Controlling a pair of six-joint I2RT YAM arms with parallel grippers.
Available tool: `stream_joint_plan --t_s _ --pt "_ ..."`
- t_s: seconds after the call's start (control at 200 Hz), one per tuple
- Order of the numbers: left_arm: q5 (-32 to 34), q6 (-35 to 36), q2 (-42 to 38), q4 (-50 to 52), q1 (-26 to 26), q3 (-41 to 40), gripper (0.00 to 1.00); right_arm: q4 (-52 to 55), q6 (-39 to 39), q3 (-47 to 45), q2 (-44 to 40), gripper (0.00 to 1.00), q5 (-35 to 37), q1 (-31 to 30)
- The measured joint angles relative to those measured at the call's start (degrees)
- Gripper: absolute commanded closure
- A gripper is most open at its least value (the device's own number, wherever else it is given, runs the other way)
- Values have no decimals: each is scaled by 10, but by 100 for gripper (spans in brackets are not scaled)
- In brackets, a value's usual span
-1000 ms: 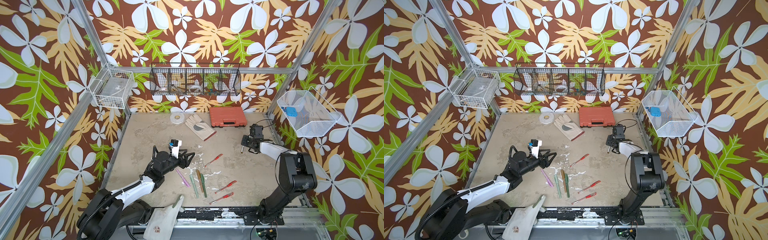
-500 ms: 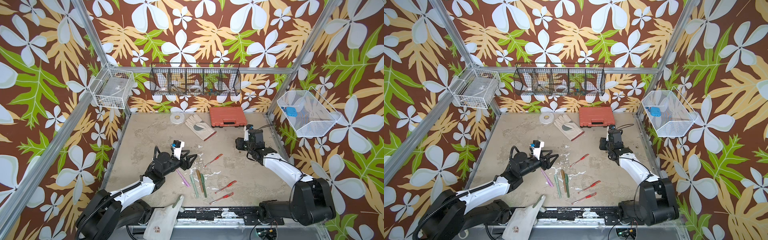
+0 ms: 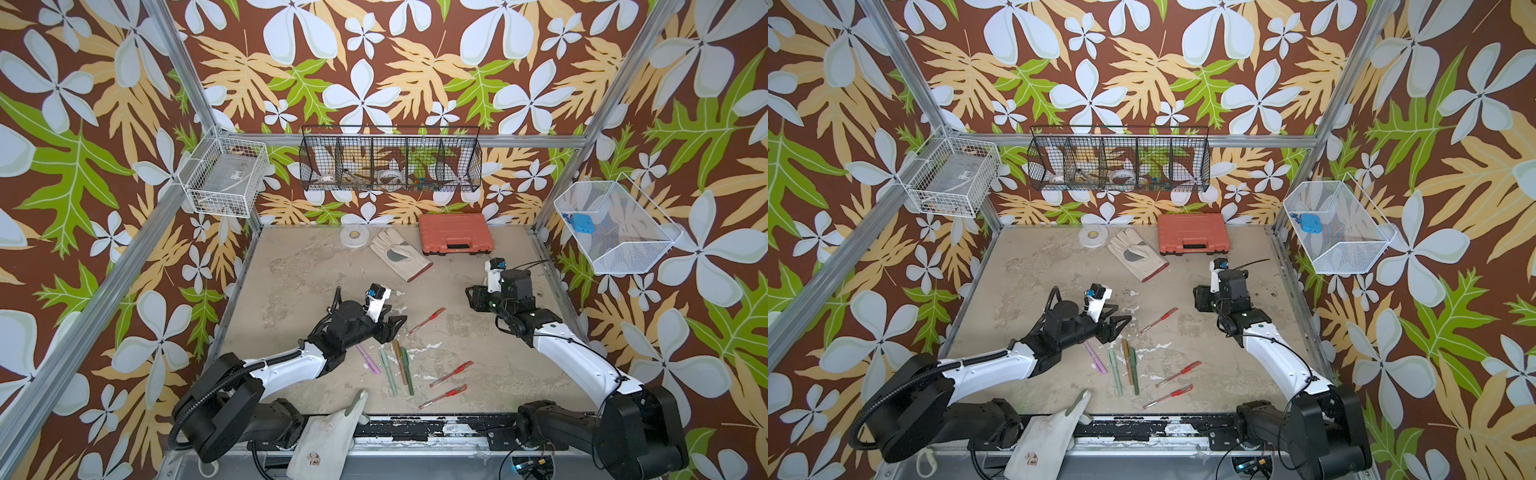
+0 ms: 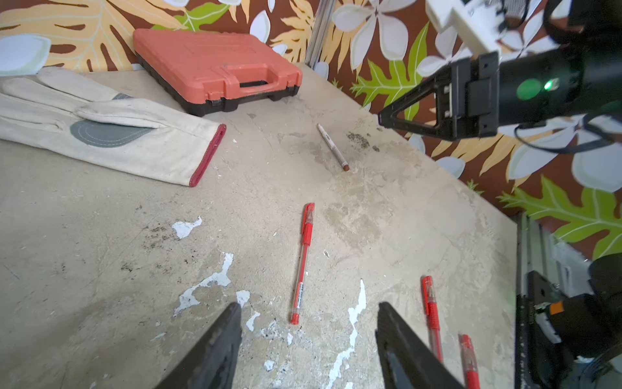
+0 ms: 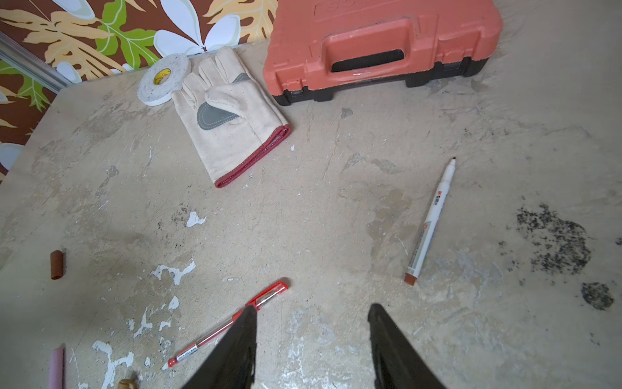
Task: Remove pen caps from pens
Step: Pick up the pen from the center of the table.
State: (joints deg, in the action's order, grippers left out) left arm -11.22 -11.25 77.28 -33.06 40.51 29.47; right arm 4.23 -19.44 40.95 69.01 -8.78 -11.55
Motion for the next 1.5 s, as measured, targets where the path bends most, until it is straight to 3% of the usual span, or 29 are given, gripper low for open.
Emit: stream_joint_plan --t_s 0.28,0.385,0.495,0.721,1.036,1.501 --pt "55 40 165 76 49 121 42 -13 -1 -32 -5 47 -27 0" --pt "79 56 227 100 76 172 51 -20 -1 -37 -5 47 -32 0" --pt "102 69 272 128 92 212 51 -29 -1 -41 2 47 -34 0" --pt "139 78 297 153 92 238 60 -38 -1 -43 14 47 -44 0" --pt "139 83 325 178 92 261 63 -44 -1 -43 19 47 -47 0" --pt "131 86 344 172 92 276 83 -46 0 -44 19 48 -47 0"
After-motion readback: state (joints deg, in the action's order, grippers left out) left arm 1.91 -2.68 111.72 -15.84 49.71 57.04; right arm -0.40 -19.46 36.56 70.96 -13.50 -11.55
